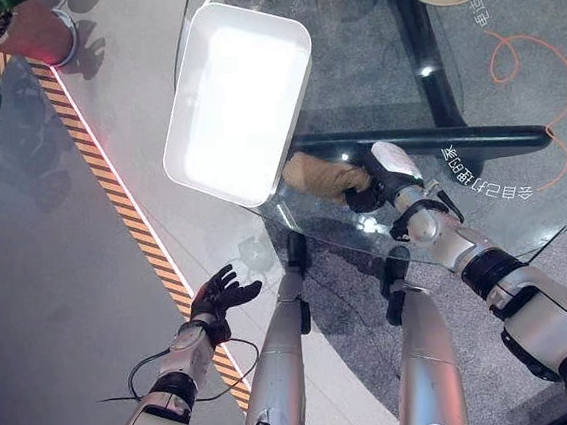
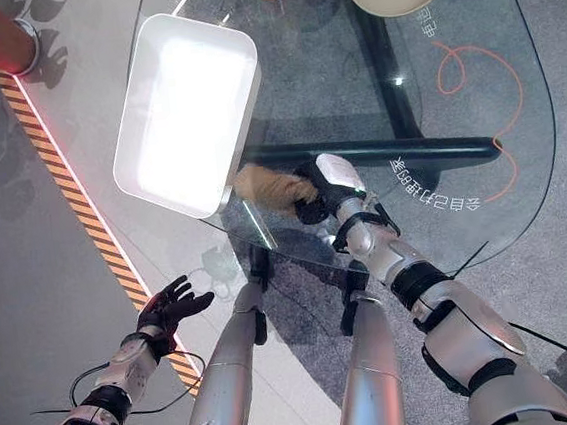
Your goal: Wipe the table with a cloth and put it in the basket.
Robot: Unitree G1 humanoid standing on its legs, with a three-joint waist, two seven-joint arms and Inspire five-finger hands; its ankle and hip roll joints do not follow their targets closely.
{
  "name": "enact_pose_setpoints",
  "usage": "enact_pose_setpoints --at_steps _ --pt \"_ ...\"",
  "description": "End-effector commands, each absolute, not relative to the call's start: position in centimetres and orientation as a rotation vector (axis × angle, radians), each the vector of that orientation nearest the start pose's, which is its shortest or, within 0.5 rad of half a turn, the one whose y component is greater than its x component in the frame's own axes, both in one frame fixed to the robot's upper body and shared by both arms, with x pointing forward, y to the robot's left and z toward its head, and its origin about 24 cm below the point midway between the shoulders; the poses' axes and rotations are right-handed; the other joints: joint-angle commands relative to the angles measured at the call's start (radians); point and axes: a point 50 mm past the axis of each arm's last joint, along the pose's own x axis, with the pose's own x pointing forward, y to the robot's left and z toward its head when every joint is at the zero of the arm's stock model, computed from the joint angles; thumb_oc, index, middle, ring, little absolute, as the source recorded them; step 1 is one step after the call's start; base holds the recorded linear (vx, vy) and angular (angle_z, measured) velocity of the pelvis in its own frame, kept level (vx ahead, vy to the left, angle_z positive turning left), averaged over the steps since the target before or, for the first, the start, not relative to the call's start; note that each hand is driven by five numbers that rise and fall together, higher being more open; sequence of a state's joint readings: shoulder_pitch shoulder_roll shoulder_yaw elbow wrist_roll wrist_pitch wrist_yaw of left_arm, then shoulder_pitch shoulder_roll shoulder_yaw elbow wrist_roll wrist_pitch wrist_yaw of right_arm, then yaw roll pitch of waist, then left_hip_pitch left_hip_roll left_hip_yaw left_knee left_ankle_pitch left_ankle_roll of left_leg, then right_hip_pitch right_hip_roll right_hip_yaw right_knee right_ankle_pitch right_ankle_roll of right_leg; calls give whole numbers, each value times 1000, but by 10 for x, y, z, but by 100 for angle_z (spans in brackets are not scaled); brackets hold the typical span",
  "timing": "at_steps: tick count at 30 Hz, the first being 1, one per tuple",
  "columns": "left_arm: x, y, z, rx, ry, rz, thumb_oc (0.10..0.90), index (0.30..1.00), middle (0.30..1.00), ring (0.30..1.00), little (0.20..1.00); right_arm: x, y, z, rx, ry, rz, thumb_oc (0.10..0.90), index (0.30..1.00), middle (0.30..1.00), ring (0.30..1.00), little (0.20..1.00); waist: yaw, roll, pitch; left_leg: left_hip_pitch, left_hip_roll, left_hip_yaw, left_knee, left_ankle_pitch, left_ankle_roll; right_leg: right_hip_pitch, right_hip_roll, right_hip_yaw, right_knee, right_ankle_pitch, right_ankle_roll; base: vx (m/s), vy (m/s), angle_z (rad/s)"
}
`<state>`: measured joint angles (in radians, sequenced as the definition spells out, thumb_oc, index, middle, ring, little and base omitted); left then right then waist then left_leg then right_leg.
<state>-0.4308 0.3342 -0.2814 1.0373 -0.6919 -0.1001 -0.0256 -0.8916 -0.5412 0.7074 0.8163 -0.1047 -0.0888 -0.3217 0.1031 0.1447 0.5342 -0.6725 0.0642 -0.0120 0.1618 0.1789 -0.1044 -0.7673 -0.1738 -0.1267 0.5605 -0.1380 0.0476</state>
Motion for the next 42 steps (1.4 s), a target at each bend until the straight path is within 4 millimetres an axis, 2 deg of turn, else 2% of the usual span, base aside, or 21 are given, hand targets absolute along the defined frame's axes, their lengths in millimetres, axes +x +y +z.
enact_pose_setpoints --at_steps 1,4,10,12,30,42 --pt "278 249 -51 -131 514 210 800 900 900 900 900 394 -263 202 -952 -229 -568 100 300 300 300 200 -9 -28 -14 -19 -51 33 120 -128 67 26 -5 -65 -157 139 28 0 0 0" --pt "275 253 -52 -135 515 216 800 900 900 900 900 383 -295 197 -885 -177 -715 100 300 300 300 200 -12 -29 -14 -24 -51 32 128 -134 71 24 -5 -65 -155 139 29 0 0 0" --pt "275 256 -51 -134 511 223 800 900 900 900 900 370 -325 191 -830 -118 -873 100 300 300 300 200 -14 -30 -14 -29 -50 31 133 -141 76 21 -5 -64 -155 139 30 0 0 0" --pt "275 258 -50 -132 510 228 800 900 900 900 900 364 -336 188 -759 -98 -926 100 300 300 300 200 -15 -33 -14 -30 -51 31 137 -145 78 21 -5 -64 -154 140 32 0 0 0" --pt "273 277 -44 -130 505 266 800 900 900 900 900 336 -373 172 -606 -17 -1134 100 300 300 300 200 -29 -54 -14 -34 -43 30 137 -155 78 21 7 -59 -163 142 41 0 -1 0" --pt "272 286 -42 -126 503 281 800 900 900 900 900 306 -404 141 -251 141 -1331 100 300 300 300 200 -34 -62 -14 -33 -40 30 135 -162 76 25 15 -54 -172 143 44 0 0 0"
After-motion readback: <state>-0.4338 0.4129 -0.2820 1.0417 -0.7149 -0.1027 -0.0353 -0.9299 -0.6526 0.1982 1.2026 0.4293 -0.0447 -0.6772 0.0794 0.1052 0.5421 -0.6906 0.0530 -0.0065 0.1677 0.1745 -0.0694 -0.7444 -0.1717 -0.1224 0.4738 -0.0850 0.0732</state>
